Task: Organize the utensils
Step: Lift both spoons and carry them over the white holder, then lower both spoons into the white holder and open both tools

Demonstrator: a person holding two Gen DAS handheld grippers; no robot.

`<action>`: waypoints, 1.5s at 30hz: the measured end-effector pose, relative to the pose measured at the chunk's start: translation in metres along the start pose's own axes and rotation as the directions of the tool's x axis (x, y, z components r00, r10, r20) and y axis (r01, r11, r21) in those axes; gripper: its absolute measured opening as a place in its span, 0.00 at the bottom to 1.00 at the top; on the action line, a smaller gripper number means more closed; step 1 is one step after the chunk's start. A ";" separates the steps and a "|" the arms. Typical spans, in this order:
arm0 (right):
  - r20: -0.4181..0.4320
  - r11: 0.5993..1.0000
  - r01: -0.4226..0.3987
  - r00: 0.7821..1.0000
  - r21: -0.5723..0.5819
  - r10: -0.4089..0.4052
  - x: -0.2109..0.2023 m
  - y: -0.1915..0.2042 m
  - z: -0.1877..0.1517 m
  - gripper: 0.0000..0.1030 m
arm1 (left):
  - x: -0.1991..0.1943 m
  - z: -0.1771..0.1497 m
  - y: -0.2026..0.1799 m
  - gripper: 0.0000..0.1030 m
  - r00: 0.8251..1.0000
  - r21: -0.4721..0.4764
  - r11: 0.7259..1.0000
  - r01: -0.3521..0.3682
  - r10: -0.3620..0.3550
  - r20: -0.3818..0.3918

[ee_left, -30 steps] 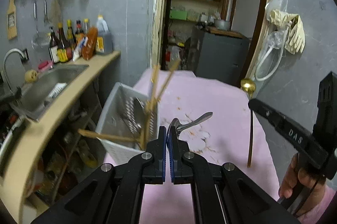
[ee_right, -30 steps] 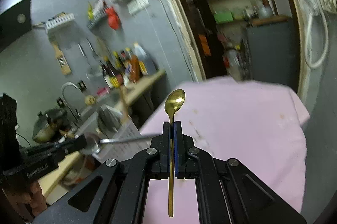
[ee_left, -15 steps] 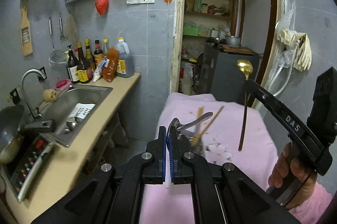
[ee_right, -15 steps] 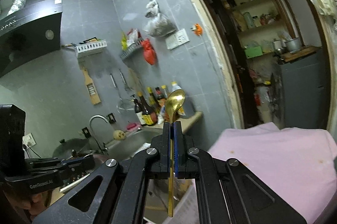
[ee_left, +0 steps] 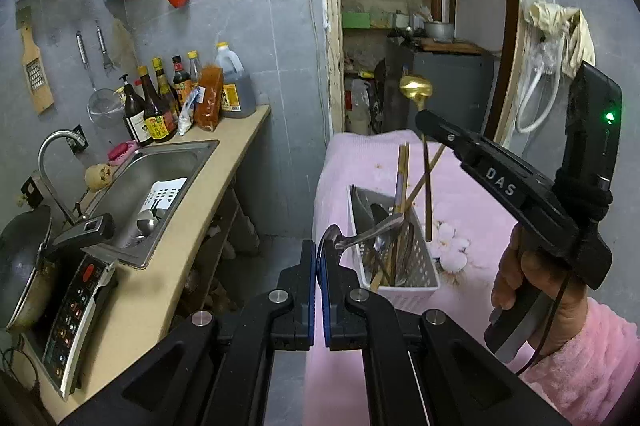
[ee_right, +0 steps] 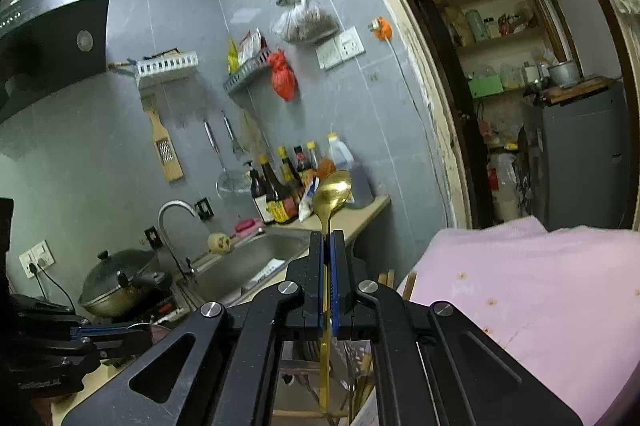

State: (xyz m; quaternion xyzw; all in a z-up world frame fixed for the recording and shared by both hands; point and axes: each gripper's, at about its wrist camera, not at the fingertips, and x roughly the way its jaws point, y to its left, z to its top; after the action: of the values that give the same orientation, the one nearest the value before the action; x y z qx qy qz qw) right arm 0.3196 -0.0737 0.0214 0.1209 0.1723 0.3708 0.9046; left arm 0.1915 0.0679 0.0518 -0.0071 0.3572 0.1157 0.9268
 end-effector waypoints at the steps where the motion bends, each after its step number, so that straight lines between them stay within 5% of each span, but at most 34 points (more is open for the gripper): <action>1: -0.009 1.000 0.001 1.000 -0.001 -0.001 0.003 0.000 -0.003 0.03 | 0.001 0.000 -0.001 0.03 1.000 0.009 1.000 -0.001 0.001 -0.004; 17: -0.115 1.000 -0.013 0.993 0.014 0.014 0.018 -0.013 -0.034 0.03 | 0.010 0.009 -0.010 0.04 0.999 0.046 0.999 0.018 -0.016 -0.037; 36: -0.141 1.000 0.006 0.990 -0.003 -0.006 -0.002 -0.020 -0.035 0.04 | 0.026 0.010 -0.005 0.07 0.983 -0.071 0.980 0.183 -0.184 -0.002; 45: -0.075 0.996 0.093 0.993 -0.003 -0.093 -0.039 -0.024 -0.023 0.27 | 0.027 0.014 -0.017 0.11 0.976 -0.042 0.975 0.219 -0.219 0.006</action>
State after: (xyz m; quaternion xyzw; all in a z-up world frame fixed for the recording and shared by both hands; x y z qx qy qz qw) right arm 0.2990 -0.1163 0.0006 0.0987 0.2116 0.3325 0.9137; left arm 0.2240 0.0585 0.0425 -0.0659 0.3509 0.0205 0.9339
